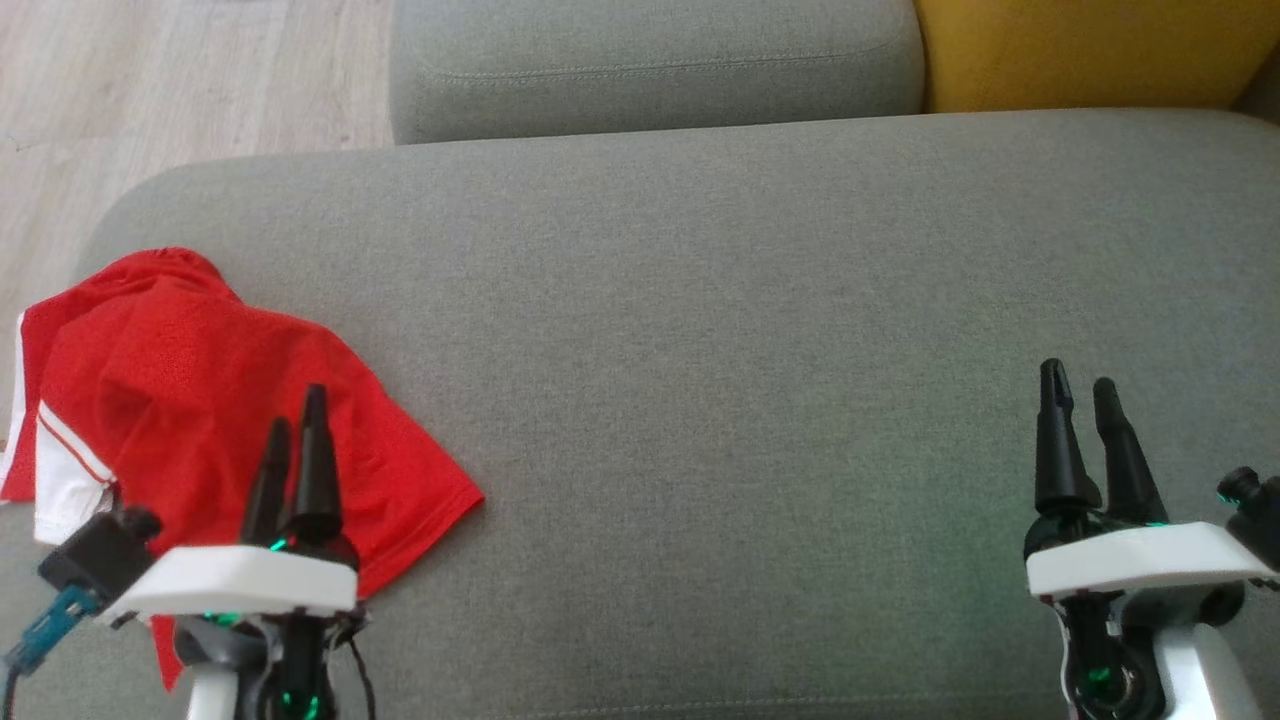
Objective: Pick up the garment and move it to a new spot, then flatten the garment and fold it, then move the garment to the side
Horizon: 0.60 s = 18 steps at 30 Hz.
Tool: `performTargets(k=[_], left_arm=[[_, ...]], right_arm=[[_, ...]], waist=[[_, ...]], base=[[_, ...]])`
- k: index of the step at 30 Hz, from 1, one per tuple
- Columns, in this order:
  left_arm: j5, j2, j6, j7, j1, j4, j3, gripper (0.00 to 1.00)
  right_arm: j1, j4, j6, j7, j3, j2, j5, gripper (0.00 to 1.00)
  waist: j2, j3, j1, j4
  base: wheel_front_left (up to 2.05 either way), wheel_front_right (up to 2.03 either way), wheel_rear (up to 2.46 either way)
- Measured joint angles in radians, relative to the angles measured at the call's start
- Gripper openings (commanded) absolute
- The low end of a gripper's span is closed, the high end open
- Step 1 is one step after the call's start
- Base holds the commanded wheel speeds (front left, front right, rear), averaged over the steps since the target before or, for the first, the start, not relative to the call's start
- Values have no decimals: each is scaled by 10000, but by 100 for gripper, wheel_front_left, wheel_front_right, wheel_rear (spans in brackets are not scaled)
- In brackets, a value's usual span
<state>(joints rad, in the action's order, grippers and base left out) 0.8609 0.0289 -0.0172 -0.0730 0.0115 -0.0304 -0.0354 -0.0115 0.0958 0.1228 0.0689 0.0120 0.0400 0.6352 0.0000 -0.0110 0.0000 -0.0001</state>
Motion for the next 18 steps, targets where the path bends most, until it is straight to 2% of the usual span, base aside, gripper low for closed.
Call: performTargets(k=[5, 11, 18], left_arm=[[-1116, 31, 12, -100, -2, 44, -364, 100], [-2071, 169, 284, -320, -3, 84, -819, 100], [-3233, 525, 884, -483, -17, 222, -1505, 100]], right_arm=[[0, -84, 0, 155, -17, 2, -757, 100], [1, -79, 0, 303, -94, 4, -1802, 100], [1, -157, 0, 508, -159, 4, -2838, 100]], waist=[[0, -14, 0, -19], [0, -15, 0, -14], [0, -20, 0, -38]], base=[[0, 0, 0], [0, 0, 0], [0, 0, 0]])
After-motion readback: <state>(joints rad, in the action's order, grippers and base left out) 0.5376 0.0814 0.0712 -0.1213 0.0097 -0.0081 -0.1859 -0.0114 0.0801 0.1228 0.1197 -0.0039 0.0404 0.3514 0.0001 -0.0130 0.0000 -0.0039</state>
